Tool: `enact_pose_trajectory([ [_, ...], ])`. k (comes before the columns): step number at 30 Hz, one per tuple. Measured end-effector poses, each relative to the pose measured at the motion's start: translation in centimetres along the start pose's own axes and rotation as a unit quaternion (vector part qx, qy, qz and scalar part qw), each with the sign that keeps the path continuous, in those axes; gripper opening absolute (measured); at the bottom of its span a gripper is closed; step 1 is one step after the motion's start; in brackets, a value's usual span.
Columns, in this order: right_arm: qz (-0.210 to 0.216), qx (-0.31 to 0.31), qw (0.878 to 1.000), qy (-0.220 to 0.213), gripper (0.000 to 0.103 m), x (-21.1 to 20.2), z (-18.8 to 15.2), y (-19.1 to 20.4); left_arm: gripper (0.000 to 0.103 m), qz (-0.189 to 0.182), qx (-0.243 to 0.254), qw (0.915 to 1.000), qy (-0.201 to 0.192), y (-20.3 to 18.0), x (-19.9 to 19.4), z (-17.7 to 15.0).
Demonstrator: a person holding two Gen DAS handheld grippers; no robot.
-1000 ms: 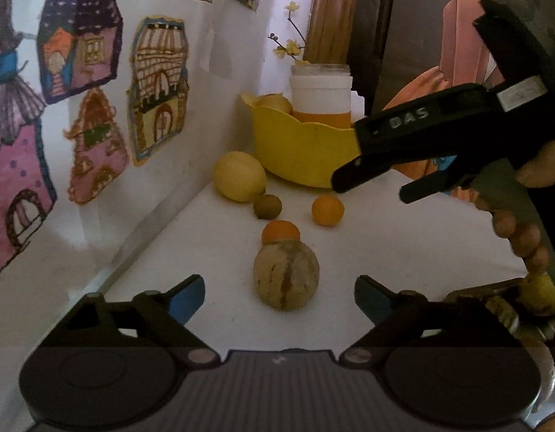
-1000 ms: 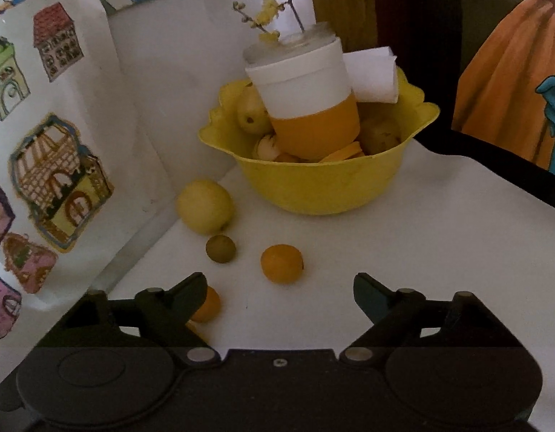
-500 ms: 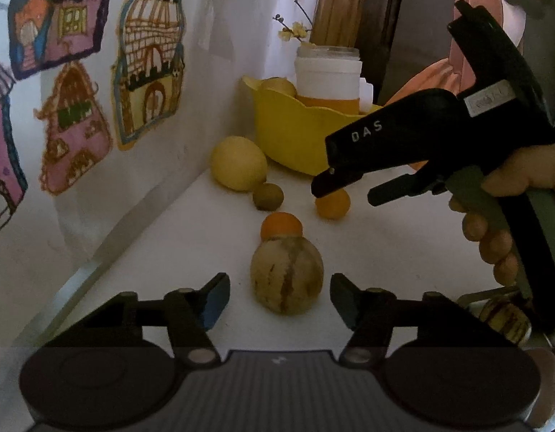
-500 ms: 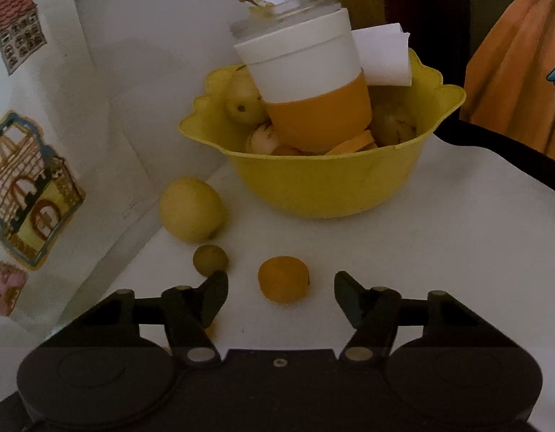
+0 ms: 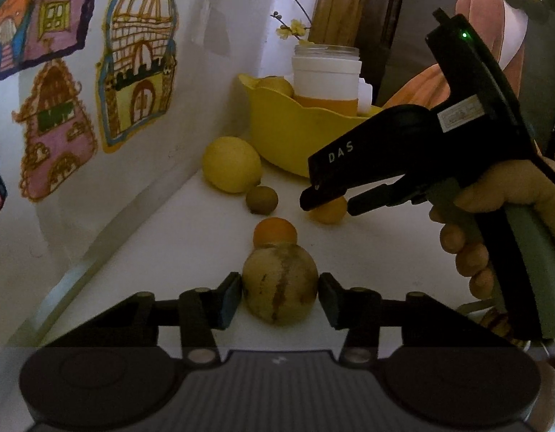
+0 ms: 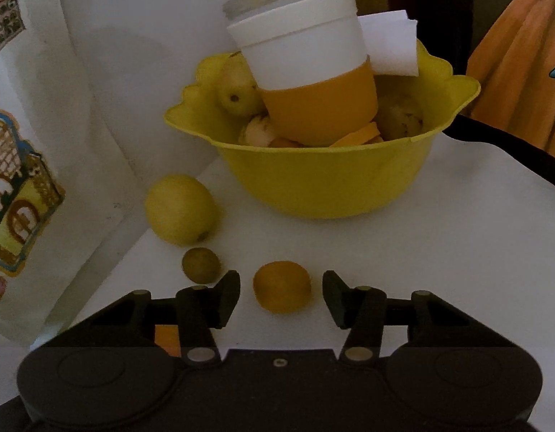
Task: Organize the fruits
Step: 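Grasp a second striped melon with the left tool while the right tool grasps an orange, then carry the striped melon in the left tool while the right tool carries the orange to the tray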
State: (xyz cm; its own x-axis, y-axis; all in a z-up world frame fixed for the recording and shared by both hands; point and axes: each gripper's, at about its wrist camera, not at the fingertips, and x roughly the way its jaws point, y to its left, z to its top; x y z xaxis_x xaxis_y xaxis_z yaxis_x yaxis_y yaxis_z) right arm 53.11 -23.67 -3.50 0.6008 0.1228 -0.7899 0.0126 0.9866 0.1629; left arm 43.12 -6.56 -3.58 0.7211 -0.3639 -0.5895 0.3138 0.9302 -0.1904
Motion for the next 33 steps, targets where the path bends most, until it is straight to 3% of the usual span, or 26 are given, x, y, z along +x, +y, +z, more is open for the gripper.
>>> enact_pose_trajectory([
  [6,0.0,0.007,1.0,0.002,0.048,0.5,0.0,-0.2,0.05,0.002,0.001,1.0,-0.001,0.0,0.0,0.0],
  [12,0.008,0.01,1.0,-0.002,0.037,0.8,-0.1,-0.4,0.049,0.004,0.007,1.0,-0.001,0.0,0.0,-0.1],
  [19,0.015,0.007,1.0,-0.001,0.037,0.1,-0.6,-0.6,0.049,0.002,0.009,1.0,-0.001,-0.2,-0.3,-0.3],
  [33,0.063,0.001,0.998,-0.015,0.037,-7.5,-3.3,-0.7,0.049,-0.011,0.013,0.9996,-0.023,-1.7,-5.7,-1.0],
])
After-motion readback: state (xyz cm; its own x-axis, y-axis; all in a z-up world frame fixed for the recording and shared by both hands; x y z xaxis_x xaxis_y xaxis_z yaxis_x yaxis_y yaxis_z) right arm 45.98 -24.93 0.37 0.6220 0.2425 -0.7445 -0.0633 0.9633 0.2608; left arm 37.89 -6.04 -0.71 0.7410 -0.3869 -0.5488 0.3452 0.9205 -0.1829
